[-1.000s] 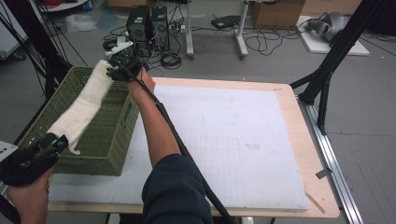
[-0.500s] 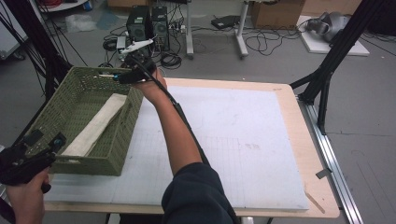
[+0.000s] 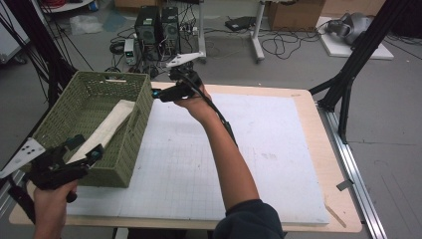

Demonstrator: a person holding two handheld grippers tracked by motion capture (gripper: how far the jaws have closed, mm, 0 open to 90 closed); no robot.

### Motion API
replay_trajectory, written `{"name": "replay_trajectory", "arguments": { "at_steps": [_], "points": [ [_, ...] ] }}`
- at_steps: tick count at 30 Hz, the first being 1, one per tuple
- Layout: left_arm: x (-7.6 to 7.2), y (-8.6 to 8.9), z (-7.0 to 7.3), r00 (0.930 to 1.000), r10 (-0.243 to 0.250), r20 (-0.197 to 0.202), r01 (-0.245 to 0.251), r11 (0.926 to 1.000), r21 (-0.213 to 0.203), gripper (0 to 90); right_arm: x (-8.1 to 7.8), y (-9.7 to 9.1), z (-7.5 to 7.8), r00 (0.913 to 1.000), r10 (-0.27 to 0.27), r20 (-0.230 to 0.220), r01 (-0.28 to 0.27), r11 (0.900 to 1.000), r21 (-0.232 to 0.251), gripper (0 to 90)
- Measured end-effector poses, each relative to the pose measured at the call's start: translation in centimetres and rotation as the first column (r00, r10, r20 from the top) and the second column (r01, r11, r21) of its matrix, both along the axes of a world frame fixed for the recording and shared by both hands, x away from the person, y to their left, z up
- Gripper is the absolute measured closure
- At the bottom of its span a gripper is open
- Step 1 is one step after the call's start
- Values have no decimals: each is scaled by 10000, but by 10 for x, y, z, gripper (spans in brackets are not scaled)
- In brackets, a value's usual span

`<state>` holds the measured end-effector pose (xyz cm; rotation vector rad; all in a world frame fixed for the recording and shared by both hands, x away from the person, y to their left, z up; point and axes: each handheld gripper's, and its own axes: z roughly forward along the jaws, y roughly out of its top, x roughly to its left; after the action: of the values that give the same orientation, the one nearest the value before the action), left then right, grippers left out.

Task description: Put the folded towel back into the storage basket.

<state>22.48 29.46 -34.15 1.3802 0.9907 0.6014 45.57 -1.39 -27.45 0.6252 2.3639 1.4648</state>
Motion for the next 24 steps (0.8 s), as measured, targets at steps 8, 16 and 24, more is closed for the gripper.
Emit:
{"name": "replay_trajectory", "arguments": {
  "at_steps": [8, 16, 24],
  "points": [
    [9, -34, -4, 9953, -947, 208, 933, 9938, 603, 188, -22, -55, -7, 9992, -388, 9, 388, 9991, 156, 178],
    [19, -66, -10, 9847, -1653, 550, 1609, 9839, 773, 183, -50, -120, -16, 9942, -1061, 183, 1057, 9942, 197, 178],
    [24, -98, -15, 9682, -2423, 627, 2343, 9656, 1130, 185, -82, -182, -32, 9813, -1923, 53, 1918, 9799, 543, 178]
  ]
}}
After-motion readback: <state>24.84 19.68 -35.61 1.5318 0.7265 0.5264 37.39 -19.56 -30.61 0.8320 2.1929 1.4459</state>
